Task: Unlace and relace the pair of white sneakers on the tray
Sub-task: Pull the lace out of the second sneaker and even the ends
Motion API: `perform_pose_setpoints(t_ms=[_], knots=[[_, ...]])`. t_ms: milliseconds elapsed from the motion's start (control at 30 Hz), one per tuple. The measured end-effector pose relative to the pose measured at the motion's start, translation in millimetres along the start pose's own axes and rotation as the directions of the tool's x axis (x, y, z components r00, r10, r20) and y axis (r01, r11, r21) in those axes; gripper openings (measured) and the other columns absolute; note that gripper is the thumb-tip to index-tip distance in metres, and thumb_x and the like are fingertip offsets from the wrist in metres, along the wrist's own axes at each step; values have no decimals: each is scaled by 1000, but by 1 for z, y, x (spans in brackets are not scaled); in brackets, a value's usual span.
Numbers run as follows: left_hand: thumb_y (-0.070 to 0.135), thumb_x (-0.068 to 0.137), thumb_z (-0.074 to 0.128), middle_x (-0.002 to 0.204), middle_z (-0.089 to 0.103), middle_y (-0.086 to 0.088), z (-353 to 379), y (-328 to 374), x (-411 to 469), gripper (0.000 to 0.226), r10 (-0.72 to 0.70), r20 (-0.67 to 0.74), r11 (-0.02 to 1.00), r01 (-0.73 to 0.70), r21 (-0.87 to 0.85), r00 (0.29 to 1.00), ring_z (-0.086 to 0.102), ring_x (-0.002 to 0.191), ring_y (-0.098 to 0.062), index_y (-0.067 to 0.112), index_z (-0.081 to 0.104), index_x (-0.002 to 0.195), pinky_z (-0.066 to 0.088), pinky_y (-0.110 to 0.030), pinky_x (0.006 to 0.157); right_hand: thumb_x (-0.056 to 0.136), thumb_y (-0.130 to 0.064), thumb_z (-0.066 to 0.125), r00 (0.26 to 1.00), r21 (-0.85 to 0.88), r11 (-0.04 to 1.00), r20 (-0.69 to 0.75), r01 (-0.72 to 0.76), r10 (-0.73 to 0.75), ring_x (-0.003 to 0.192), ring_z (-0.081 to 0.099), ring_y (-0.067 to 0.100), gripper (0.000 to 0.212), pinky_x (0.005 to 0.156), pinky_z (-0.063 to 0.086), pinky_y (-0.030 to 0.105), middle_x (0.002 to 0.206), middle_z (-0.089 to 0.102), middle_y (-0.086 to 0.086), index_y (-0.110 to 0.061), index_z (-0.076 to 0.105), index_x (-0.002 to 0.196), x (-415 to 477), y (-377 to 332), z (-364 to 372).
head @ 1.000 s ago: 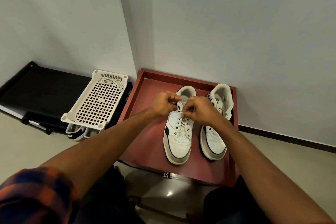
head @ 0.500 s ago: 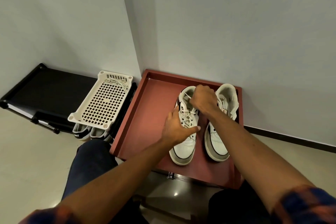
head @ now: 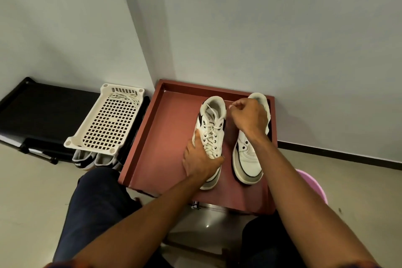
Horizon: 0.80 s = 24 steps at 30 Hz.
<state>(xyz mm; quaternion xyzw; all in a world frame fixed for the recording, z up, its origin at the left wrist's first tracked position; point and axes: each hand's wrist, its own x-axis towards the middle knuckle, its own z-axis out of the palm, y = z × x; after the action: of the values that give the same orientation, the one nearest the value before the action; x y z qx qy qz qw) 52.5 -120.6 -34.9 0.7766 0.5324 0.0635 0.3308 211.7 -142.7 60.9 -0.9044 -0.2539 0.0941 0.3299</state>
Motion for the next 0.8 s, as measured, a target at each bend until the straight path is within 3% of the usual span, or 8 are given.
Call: perform_pose_setpoints(t_ms=[133,233,300,400,533,667,800], knots=[[58,61,75,142,43,-10,-5,-6,20,119,6,-23,999,-7,-35,1000,46,128,-35,26,12,156,40,-53,106,82,-45,78,988,-49,998,-149,-45,37,118,56,28,64,93,52,42,129,60,4,-25,56,139,-23,39,-4],[57,62,76,141,44,-10,-20,-20,40,116,21,-40,999,-22,-25,999,47,128,-34,24,16,156,42,-53,105,75,-57,81,982,-175,978,-166,-116,87,128,45,32,97,101,47,50,146,44,8,-23,35,154,-46,57,2],[56,64,76,141,44,-10,-35,-32,54,112,37,-58,999,-37,-2,998,48,127,-34,24,19,155,43,-52,104,73,-57,83,982,-183,979,-177,-95,63,133,42,32,107,105,43,49,155,37,8,-24,27,158,-56,60,12],[55,66,76,141,44,-10,-60,-54,69,108,60,-68,997,-57,41,996,47,129,-32,26,21,154,44,-53,103,73,-51,85,977,-92,991,-199,-93,73,138,37,31,105,106,41,48,159,31,9,-24,30,158,-68,60,28],[56,68,75,146,41,-11,-80,-76,80,105,82,-114,993,-71,96,990,45,132,-32,23,23,153,45,-55,101,74,-50,85,954,93,984,-247,-154,172,139,39,28,98,113,39,48,152,43,7,-22,34,154,-71,69,33],[54,70,75,148,39,-11,-79,-80,79,103,89,-126,993,-78,91,988,42,134,-32,21,24,153,44,-55,100,74,-54,82,944,44,961,-179,-272,276,137,44,33,96,113,37,53,146,50,10,-18,39,151,-70,90,31],[52,70,77,146,42,-12,-81,-82,76,99,87,-126,996,-86,16,988,41,134,-31,18,31,151,43,-54,103,72,-59,81,956,-10,970,-171,-244,239,126,53,34,95,107,42,51,135,58,10,-17,43,148,-71,93,33]])
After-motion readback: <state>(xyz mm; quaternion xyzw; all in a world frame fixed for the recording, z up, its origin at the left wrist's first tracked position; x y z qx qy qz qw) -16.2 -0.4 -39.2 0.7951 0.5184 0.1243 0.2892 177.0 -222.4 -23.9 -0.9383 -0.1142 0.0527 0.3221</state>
